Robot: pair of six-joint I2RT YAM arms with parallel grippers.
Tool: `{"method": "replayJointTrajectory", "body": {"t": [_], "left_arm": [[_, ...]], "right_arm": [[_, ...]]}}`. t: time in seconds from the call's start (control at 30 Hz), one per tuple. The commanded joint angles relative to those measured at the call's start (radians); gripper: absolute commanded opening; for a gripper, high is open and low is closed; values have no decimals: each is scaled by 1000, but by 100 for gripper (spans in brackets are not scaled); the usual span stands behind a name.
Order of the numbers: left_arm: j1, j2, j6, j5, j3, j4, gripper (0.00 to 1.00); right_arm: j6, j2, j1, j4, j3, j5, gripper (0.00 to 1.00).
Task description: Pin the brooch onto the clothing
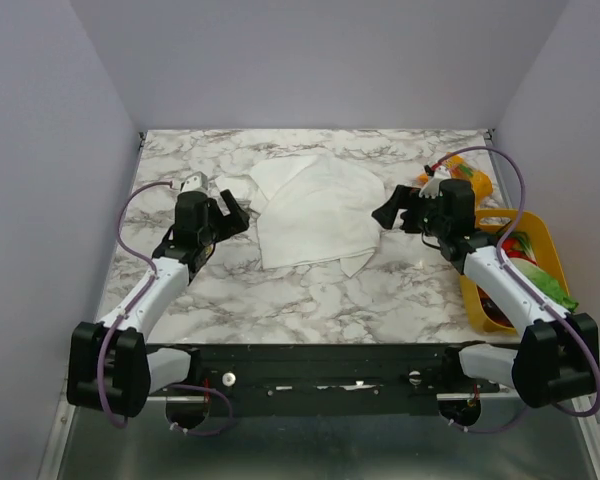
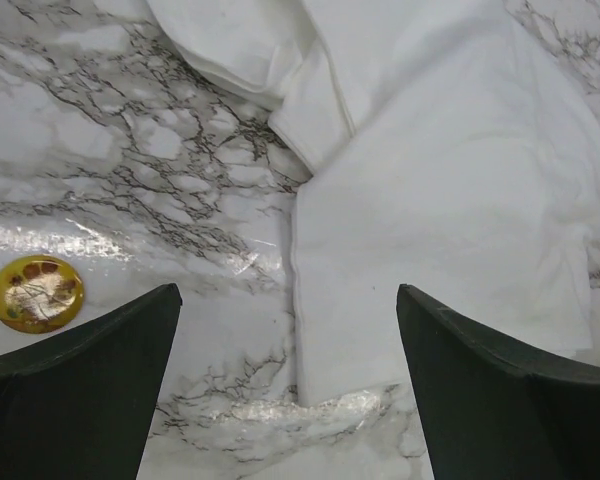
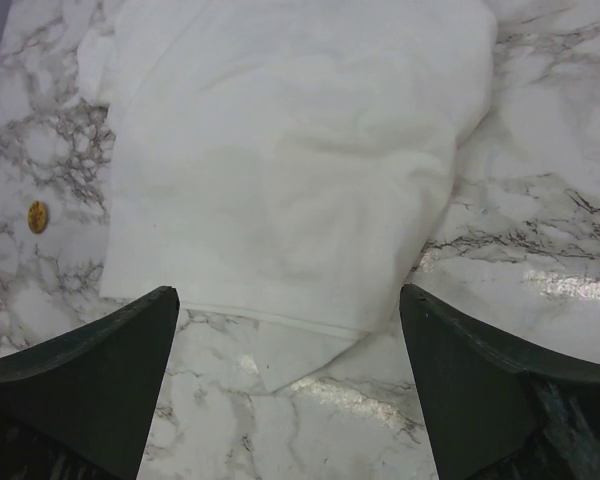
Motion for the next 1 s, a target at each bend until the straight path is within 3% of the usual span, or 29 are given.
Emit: {"method": "replayJointTrajectory", "body": {"t": [0.0,0.13,0.37,0.6,0.97], "left_arm": [[6,71,-42,148,18,-9,99],[5,166,-65,205,15,-28,95],[3,359,-65,364,47,-25,67],[-21,424,-58,368,44,-49,66],[-106,496,-22,230,101,-260,65]], "right_arm": [[-23,-16,15,-60,29,-5,100],[-40,-26,16,-61,24,-19,100],[-44,-17,18,-60,33,-38,100],[-50,-16,16,-66,40,-32,100],[-55,-9,16,-87,49,-11,100]]}}
